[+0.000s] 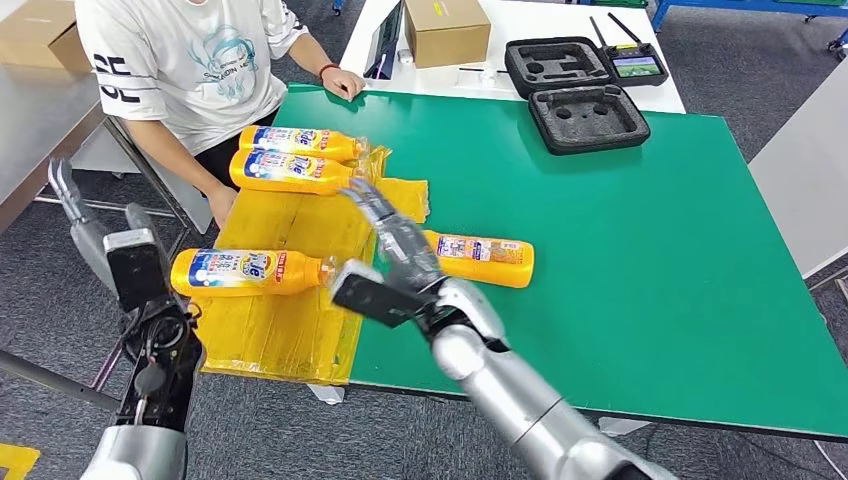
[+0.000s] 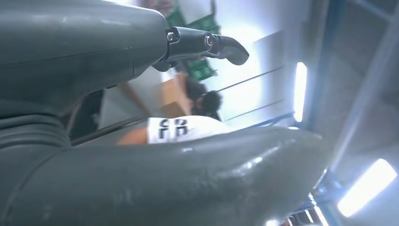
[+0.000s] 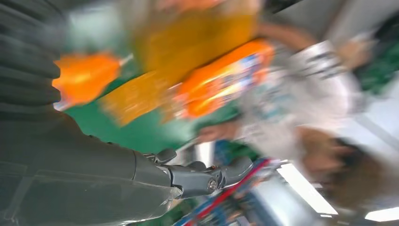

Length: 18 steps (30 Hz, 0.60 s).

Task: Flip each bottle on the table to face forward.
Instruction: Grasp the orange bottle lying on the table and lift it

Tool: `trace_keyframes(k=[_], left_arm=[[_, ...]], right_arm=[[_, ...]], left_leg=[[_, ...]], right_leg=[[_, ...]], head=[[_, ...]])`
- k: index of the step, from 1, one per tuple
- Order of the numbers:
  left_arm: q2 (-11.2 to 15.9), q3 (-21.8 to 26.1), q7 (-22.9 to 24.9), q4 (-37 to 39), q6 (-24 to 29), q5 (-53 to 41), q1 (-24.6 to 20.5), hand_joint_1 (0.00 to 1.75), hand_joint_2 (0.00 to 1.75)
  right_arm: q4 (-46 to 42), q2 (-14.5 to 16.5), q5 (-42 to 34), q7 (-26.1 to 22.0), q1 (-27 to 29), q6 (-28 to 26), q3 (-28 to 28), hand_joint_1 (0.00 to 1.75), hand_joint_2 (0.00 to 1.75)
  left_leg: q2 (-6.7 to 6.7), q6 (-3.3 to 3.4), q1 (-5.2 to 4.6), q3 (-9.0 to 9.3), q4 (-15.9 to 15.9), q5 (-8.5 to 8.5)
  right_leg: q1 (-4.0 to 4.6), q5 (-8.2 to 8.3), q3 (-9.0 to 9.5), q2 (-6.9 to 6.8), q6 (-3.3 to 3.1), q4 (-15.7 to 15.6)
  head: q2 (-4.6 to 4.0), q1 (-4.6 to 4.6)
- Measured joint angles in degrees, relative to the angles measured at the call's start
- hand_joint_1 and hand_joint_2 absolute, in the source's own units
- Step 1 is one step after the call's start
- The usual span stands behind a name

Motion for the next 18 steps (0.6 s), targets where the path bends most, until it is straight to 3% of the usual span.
trace_keyframes(k=[7,18], left_arm=[[0.57,-2.29,-0.06,-3.66,0.00,2.42,5.90,0.00,0.00],[1.49,-5.63,-0.06,-3.07,0.00,5.45,7.82,0.00,0.00]], right_arm=[[10.06,-5.96,6.88,2.64,-4.50,1.06,-6.22,0.00,1.75],[20.12,-7.67,8.96,3.01,-7.14,0.93,-8.65,0.00,1.75]], left_leg=[[-0.02,0.02,-0.10,0.00,0.01,0.00],[0.02,0.01,-0.05,-0.01,0.01,0.00]], right_leg=[[-0.10,0.02,0.00,-0.01,0.03,-0.01],[-0.04,0.02,-0.03,0.00,0.03,0.00]], head=[[0.00,0.00],[0.00,0.00]])
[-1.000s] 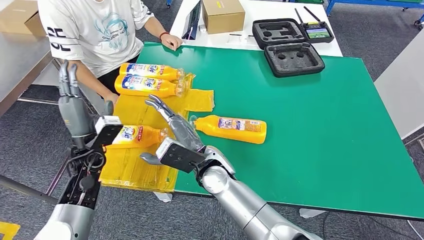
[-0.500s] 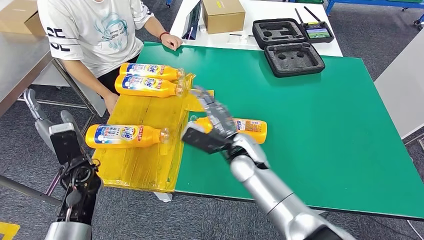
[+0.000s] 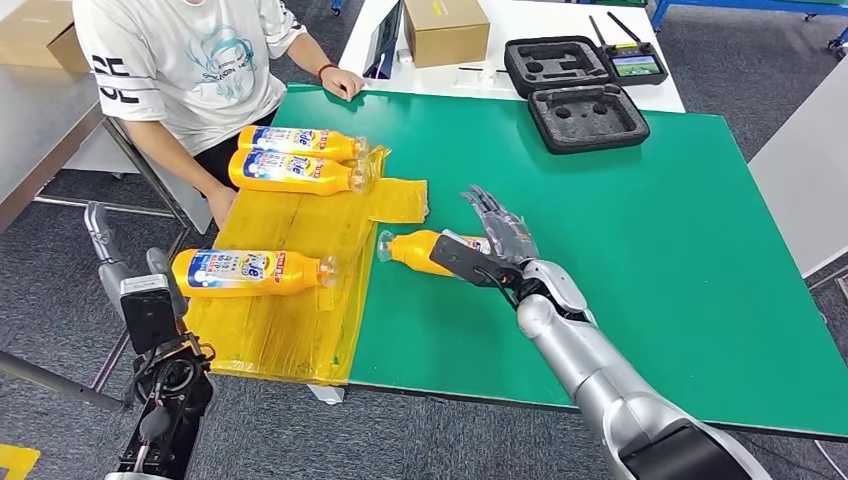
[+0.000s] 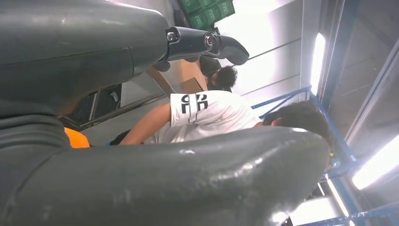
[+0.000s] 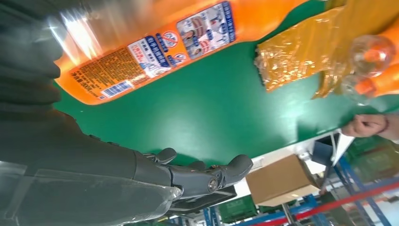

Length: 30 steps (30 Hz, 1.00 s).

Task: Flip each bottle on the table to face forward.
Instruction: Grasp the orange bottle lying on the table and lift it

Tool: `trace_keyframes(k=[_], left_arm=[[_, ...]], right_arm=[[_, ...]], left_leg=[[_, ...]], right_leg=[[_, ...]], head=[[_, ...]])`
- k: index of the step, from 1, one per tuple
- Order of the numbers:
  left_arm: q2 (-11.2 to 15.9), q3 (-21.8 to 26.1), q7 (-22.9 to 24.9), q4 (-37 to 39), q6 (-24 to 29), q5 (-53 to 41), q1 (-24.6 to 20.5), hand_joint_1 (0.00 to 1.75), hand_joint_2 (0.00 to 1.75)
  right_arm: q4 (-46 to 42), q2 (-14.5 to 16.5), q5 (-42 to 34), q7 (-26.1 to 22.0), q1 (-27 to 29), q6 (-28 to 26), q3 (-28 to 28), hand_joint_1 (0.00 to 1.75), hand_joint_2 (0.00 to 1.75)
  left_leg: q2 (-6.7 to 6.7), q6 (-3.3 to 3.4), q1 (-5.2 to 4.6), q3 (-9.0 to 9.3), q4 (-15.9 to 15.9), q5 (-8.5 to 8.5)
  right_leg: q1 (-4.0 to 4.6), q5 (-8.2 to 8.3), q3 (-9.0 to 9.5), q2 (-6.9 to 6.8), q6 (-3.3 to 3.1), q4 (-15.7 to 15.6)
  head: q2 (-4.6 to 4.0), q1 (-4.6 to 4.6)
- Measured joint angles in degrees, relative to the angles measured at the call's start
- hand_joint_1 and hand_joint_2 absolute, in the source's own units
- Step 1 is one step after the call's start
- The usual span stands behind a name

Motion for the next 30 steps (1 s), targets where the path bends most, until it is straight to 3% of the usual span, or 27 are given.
trace_keyframes(k=[5,9,20,30], left_arm=[[0.48,-0.92,0.00,0.61,0.00,0.75,0.06,0.00,0.00],[0.89,-2.18,0.00,1.40,0.00,1.47,-0.13,0.00,1.75],[1.55,-5.24,0.00,3.79,0.00,4.36,-0.25,0.00,1.75],[1.85,-6.44,0.00,4.89,0.00,5.31,-0.26,0.00,1.75]], right_arm=[[2.22,-0.04,0.81,0.99,-0.90,2.25,0.01,0.00,1.75],[4.85,0.15,1.67,1.90,-1.96,5.40,0.08,0.00,1.75],[11.56,0.79,2.80,4.75,-5.37,10.89,0.32,0.00,1.75],[14.04,0.74,3.35,6.21,-6.37,11.66,0.37,0.00,1.75]], left_leg=[[0.00,0.00,-0.02,0.00,0.00,0.00],[0.00,0.01,-0.02,0.00,0.00,0.01],[0.00,0.00,-0.02,0.00,0.00,0.00],[0.00,0.01,-0.01,0.00,0.00,0.00]], right_leg=[[-0.03,0.00,0.01,0.00,0.00,0.00],[-0.03,0.01,0.01,0.00,0.00,0.00],[-0.03,0.00,0.01,0.00,0.00,0.00],[-0.02,0.01,0.00,0.00,0.00,0.00]], head=[[0.00,-0.01],[0.00,-0.01],[0.00,-0.01],[-0.01,-0.01]])
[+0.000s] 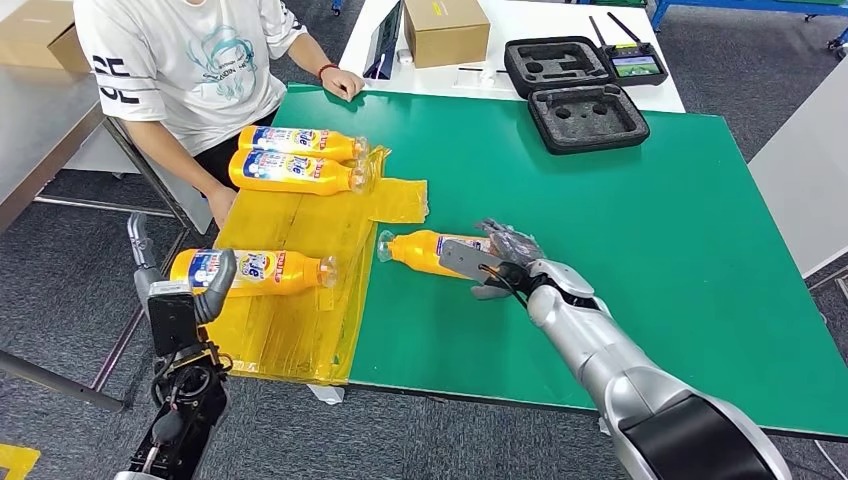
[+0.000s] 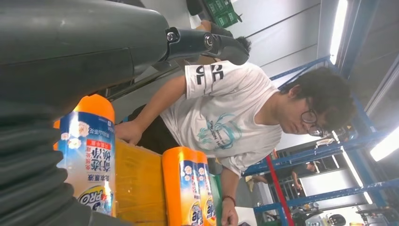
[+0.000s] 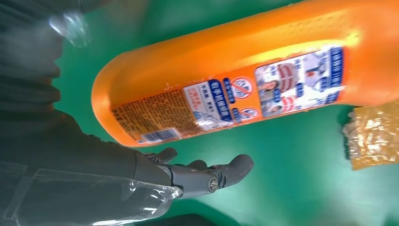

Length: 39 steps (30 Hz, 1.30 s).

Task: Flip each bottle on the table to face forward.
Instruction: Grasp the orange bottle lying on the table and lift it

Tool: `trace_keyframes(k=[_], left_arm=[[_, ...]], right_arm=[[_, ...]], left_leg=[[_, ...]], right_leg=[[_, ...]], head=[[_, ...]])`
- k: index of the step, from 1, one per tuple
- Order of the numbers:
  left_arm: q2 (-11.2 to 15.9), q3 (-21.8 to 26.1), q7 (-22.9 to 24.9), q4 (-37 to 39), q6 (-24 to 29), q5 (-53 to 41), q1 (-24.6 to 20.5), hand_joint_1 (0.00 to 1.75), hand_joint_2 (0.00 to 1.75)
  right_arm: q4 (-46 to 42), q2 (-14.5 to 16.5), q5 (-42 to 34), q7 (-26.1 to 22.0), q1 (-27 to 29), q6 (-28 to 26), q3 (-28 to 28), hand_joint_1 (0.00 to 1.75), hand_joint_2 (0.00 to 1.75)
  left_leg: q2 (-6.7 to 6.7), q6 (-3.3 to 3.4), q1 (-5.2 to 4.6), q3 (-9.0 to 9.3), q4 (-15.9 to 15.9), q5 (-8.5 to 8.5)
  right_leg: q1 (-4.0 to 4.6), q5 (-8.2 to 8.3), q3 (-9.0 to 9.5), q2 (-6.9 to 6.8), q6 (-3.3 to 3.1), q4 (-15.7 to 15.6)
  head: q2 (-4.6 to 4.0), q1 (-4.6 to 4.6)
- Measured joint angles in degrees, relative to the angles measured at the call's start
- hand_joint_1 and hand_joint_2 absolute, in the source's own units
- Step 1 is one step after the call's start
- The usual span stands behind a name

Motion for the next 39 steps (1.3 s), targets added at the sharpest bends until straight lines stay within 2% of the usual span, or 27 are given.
trace_keyframes(k=[15,29,36,37,38,39], left_arm=[[0.19,-1.16,0.00,1.62,-0.01,1.58,-0.01,0.00,1.75],[0.14,-2.13,0.00,4.11,-0.53,3.02,-1.85,0.00,1.75],[0.04,-2.22,0.00,5.22,-0.72,4.47,-2.26,0.00,1.75],[0.03,-2.22,0.00,5.30,-0.75,4.61,-2.30,0.00,1.75],[0.02,-2.22,0.00,5.33,-0.77,4.73,-2.34,0.00,1.75],[0.02,-2.22,0.00,5.37,-0.79,4.80,-2.39,0.00,1.75]], right_arm=[[2.64,-1.13,0.33,2.73,-0.98,0.39,-0.02,0.00,1.75],[4.25,-1.61,1.50,3.77,-1.13,6.31,-0.02,0.00,1.75],[4.32,-1.55,1.27,2.33,-1.31,7.73,-0.02,0.00,1.75],[4.32,-1.54,1.21,2.07,-1.31,7.86,-0.02,0.04,1.75],[4.32,-1.52,1.18,1.89,-1.31,7.95,-0.02,0.31,1.75],[4.32,-1.52,1.15,1.78,-1.31,8.00,-0.02,0.70,1.75]], left_leg=[[0.00,0.00,0.00,0.00,0.00,0.00],[0.01,0.00,0.00,0.03,0.01,0.00],[0.02,0.00,0.00,0.05,0.01,0.00],[0.02,0.00,0.00,0.06,0.01,0.00],[0.02,0.00,0.00,0.06,0.01,0.00],[0.02,0.00,0.00,0.06,0.01,0.00]], right_leg=[[0.00,0.00,0.00,0.00,0.00,0.00],[-0.01,0.00,0.02,0.00,0.00,0.00],[0.00,0.00,0.03,0.02,0.00,0.00],[0.00,0.00,0.03,0.02,0.00,0.00],[0.00,0.00,0.03,0.03,0.00,0.00],[0.00,0.00,0.03,0.03,0.00,0.00]], head=[[0.01,-0.01],[0.01,-0.01],[0.01,0.01],[0.01,0.01],[0.01,0.00],[0.01,0.01]])
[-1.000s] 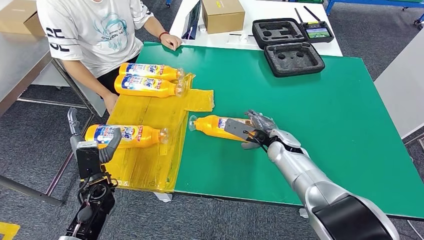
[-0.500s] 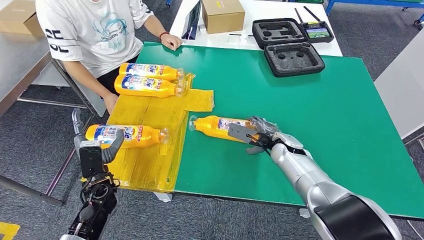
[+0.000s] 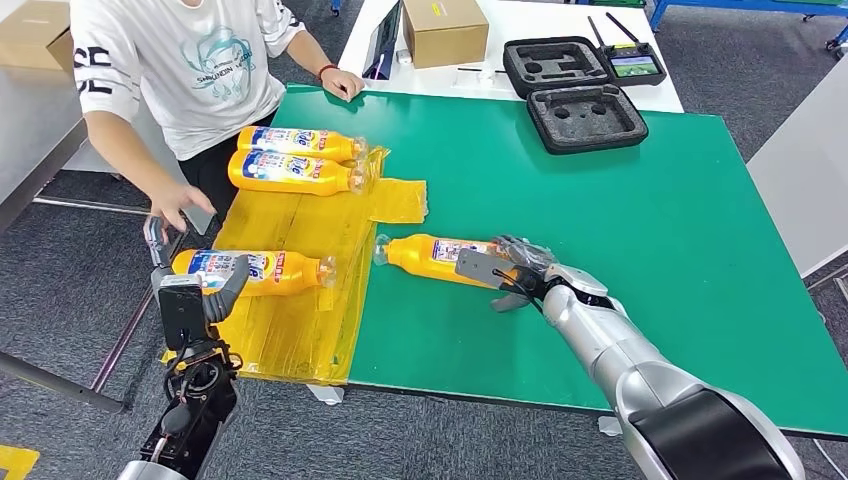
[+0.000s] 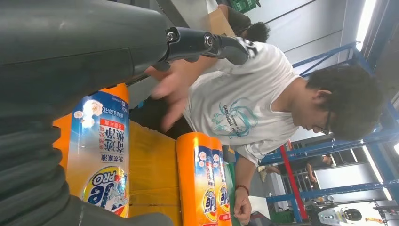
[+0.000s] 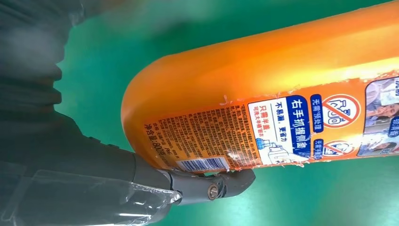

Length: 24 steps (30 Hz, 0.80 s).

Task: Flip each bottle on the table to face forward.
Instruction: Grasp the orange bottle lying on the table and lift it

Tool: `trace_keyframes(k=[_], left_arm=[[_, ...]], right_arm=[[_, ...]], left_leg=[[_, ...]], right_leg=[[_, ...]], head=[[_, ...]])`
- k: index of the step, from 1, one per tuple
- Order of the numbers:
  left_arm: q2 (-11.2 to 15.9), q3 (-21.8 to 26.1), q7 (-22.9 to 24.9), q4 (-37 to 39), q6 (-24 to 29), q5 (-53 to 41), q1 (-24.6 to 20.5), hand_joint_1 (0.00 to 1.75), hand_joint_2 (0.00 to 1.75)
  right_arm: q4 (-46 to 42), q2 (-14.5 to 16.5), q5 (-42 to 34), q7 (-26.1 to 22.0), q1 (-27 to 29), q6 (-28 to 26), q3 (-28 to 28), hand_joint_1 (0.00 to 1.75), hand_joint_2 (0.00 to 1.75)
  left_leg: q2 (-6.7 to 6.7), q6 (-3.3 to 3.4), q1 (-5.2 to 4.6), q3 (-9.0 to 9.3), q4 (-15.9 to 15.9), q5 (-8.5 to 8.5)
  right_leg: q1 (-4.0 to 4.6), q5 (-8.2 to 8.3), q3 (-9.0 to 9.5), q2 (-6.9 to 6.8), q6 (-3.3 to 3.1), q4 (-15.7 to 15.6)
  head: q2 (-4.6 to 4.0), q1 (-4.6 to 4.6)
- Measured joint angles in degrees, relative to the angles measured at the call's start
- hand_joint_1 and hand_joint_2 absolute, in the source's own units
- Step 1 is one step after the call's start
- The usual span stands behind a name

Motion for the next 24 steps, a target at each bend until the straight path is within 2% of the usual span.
trace_keyframes(k=[2,3,15,24], left_arm=[[0.00,0.01,0.00,0.13,-0.02,0.04,-0.11,0.00,1.75],[0.00,0.01,0.00,0.20,-0.04,0.07,-0.15,0.00,1.75],[0.00,0.38,0.00,0.40,-0.35,0.84,-0.27,0.00,1.75],[-0.03,0.80,0.00,0.40,-0.77,1.60,-0.23,0.00,1.75]], right_arm=[[0.00,0.03,-0.01,-0.17,0.00,0.04,0.00,1.44,1.75],[0.00,0.06,-0.02,-0.30,0.00,0.04,0.00,1.58,1.75],[0.01,0.49,-0.20,-1.41,-0.09,0.14,-0.04,1.74,1.75],[0.03,0.72,0.46,-2.12,-0.09,0.49,-0.04,1.75,1.75]], left_leg=[[0.00,0.00,0.00,0.00,0.00,0.00],[0.00,0.00,0.00,0.00,0.00,0.00],[0.00,0.00,0.00,0.00,0.00,0.00],[0.00,0.00,0.00,0.00,0.00,0.00]], right_leg=[[0.00,0.00,0.00,0.00,0.00,0.00],[0.00,0.00,0.00,0.00,0.00,0.00],[0.00,0.00,0.03,0.00,0.00,0.00],[0.00,0.00,0.03,0.00,0.00,0.00]], head=[[0.00,-0.01],[0.00,0.00],[0.00,0.01],[0.00,0.00]])
